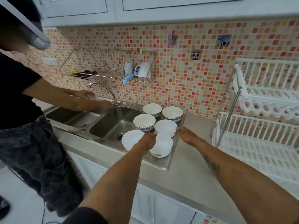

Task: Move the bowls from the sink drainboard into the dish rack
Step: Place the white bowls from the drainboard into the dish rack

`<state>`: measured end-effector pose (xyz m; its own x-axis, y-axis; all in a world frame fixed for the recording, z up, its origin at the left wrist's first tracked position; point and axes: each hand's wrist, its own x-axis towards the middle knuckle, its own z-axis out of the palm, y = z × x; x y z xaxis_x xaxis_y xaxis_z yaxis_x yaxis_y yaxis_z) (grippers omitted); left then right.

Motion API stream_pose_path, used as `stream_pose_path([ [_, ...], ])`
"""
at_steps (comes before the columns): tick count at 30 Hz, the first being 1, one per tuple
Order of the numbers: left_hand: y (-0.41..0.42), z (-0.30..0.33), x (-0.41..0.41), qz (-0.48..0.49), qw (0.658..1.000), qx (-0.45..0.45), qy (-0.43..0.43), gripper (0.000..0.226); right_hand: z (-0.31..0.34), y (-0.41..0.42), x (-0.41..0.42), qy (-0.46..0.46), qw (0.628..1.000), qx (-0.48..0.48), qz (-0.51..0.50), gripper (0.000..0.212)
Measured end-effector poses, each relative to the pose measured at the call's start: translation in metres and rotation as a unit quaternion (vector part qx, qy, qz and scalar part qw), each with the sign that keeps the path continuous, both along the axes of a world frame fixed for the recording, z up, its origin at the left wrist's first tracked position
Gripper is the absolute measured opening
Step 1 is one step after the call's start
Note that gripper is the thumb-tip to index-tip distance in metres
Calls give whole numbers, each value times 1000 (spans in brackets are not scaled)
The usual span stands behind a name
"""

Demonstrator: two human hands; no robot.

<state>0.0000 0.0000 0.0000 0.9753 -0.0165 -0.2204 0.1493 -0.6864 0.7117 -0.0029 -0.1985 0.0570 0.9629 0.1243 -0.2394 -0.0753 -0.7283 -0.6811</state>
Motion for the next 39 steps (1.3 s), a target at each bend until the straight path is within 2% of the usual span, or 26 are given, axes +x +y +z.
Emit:
stream_pose_path([
  [2,-1,-4,2,47,999,7,1,55,-14,1,19,15,999,44,3,61],
  [5,-8,-7,0,105,993,44,42,51,-80,-7,77,47,997,64,16,91],
  [6,-10,-8,1,122,990,46,49,52,-105,-8,94,64,996,57,21,93],
  [8,-11,-17,4,176,982,25,62,56,-136,-5,111,87,994,58,36,84],
  [11,-9,-38,12,239,966,-25,93,62,-159,-2,117,98,991,63,59,88],
  [17,-15,-70,22,246,954,-141,100,61,-176,-4,142,120,989,46,78,102],
  [19,-21,-65,23,273,938,-183,112,59,-150,2,126,118,988,38,90,89],
  [21,-26,-59,23,307,909,-247,139,56,-134,8,113,127,986,42,104,63],
  [23,-27,-62,27,331,890,-278,146,53,-135,9,110,140,983,57,105,54],
  [27,-27,-66,25,328,887,-281,165,50,-133,11,106,175,978,91,71,56],
  [31,-20,-62,26,292,875,-334,194,51,-117,5,99,206,969,118,63,60],
  [34,-7,-45,38,219,889,-356,188,52,-92,-3,103,161,977,110,81,57],
  [37,0,-14,48,141,904,-367,167,61,-48,-10,101,118,984,124,58,56],
  [39,4,10,58,107,888,-417,164,53,-12,-14,96,79,986,139,47,57],
])
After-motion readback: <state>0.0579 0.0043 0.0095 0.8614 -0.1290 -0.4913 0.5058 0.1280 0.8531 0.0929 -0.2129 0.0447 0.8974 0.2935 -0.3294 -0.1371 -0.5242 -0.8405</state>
